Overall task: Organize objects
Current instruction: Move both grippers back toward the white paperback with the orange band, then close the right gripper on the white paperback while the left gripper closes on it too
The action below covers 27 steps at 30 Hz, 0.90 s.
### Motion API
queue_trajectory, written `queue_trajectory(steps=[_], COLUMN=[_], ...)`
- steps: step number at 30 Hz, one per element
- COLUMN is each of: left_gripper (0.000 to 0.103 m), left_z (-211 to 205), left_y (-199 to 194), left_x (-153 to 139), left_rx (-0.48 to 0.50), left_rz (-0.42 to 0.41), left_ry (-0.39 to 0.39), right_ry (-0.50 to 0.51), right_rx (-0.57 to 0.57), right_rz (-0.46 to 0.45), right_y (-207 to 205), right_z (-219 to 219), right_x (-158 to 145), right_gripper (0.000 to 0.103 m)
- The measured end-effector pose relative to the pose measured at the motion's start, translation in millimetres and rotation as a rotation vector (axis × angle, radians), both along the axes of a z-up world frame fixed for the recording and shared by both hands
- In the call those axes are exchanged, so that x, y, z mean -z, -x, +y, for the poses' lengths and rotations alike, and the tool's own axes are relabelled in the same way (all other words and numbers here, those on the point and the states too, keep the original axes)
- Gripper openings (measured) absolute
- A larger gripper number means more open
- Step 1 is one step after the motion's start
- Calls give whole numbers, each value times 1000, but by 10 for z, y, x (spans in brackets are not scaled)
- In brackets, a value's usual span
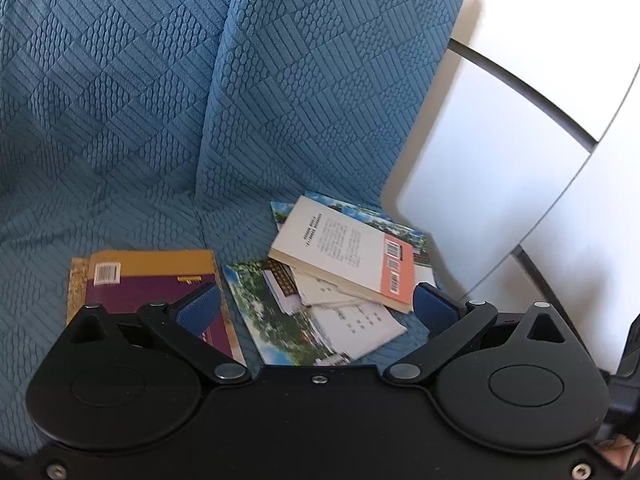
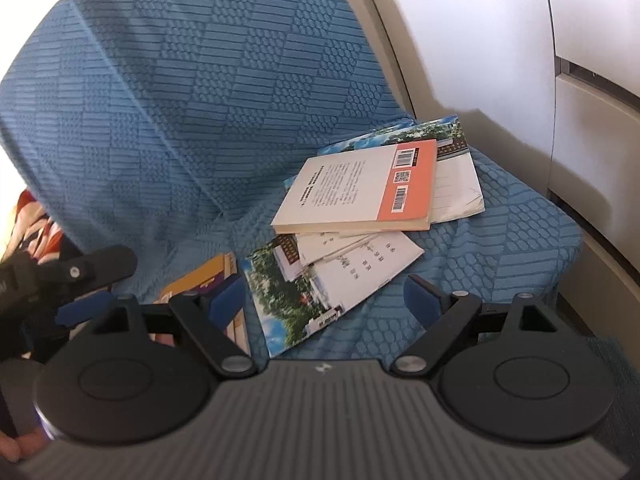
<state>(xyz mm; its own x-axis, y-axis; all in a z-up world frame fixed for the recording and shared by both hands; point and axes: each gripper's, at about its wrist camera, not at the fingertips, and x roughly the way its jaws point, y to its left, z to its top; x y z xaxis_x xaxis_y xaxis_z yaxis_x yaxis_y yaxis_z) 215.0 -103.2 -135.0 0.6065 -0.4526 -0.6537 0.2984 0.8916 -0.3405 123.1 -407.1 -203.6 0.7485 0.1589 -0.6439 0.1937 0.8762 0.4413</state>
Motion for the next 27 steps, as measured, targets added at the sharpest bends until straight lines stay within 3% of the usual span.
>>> queue_trajectory(steps=[12, 18, 27], left_gripper=[102, 102, 102], left_z=[-133, -211, -295], left_y=[-450, -664, -955], left_x=[325, 520, 787], left_rx=[-5, -23, -38], left_rz=[68, 107, 182], left_ry=[13, 49, 61], right_ry=[-131, -145, -133], right_rx=[118, 187, 195], right_rz=[22, 27, 74], right_y=[-437, -624, -901], right_z=[-338, -462, -568], right_x=[212, 377, 601], right_gripper=[87, 87, 87])
